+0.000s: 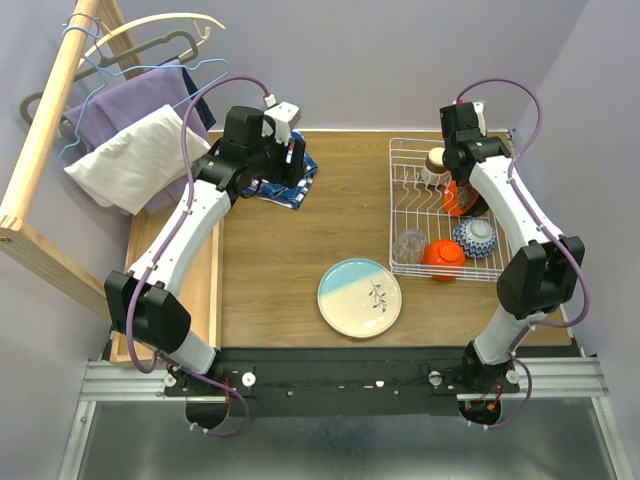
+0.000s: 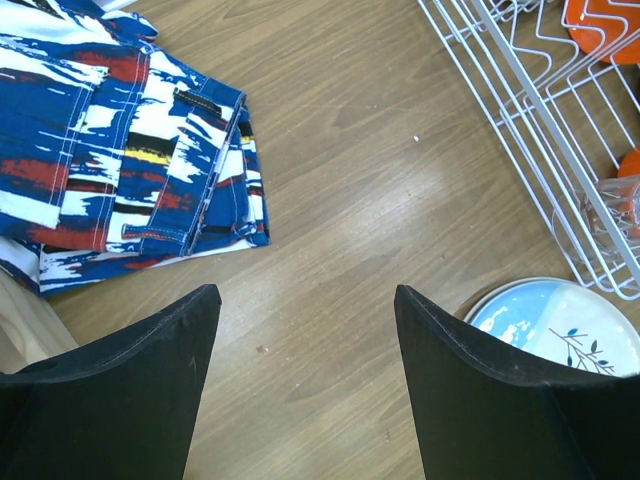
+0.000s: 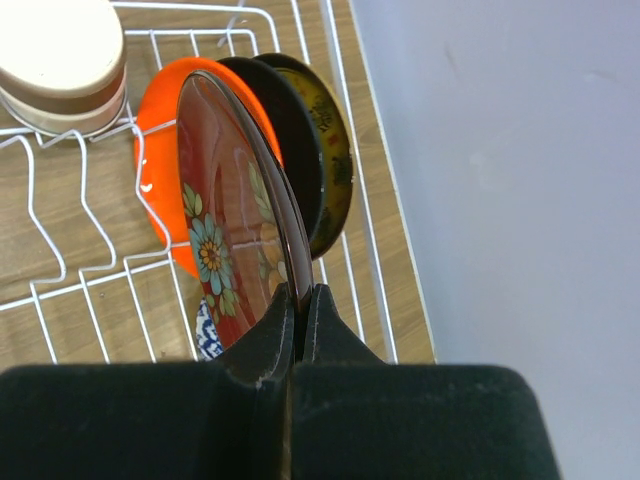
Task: Load the mixed dishes into the dish rack
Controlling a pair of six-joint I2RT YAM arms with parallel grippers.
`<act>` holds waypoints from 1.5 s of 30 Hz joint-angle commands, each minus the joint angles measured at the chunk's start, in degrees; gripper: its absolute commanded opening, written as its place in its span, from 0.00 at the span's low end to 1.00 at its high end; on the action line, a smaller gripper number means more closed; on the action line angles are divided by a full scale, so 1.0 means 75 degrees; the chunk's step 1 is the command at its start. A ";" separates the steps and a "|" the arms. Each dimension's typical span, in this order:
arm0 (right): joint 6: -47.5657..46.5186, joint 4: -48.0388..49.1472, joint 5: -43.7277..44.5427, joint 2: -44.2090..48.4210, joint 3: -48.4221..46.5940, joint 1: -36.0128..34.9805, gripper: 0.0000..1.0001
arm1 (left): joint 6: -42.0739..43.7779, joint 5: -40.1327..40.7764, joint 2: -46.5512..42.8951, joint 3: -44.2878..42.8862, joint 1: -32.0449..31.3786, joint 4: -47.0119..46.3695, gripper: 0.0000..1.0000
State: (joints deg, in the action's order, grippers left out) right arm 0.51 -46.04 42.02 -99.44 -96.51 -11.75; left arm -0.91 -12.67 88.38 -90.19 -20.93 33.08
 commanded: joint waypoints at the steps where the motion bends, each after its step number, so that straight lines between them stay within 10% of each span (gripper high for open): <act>1: 0.0060 0.0350 -0.0001 -0.0136 -0.0292 -0.0027 0.01 | -0.0020 -0.0151 0.0064 0.0061 -0.0057 -0.0075 0.79; 18: -0.0267 0.0186 -0.0739 -0.1132 -0.0386 -0.0027 0.01 | -0.0676 -0.0983 0.0111 0.1325 -0.0069 -0.0309 0.81; 28: -0.0479 -0.0025 -0.0892 -0.0898 -0.0351 -0.0004 0.77 | -0.0992 -0.2341 0.0133 0.2416 -0.0174 -0.0567 0.83; 36: -0.0794 -0.0236 -0.2014 0.0331 0.0082 -0.0016 0.94 | -0.0547 -0.2659 0.0743 0.2838 -0.0549 -0.0438 0.83; 45: -0.1439 -0.1325 -0.7332 0.2321 0.1603 -0.0016 1.00 | -0.0336 -0.2461 0.1704 0.2582 -0.1123 -0.0169 0.82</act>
State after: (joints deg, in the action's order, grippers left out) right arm -6.94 -49.60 12.78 -87.77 -90.63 -11.81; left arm -5.21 -30.72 98.61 -69.19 -26.85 30.00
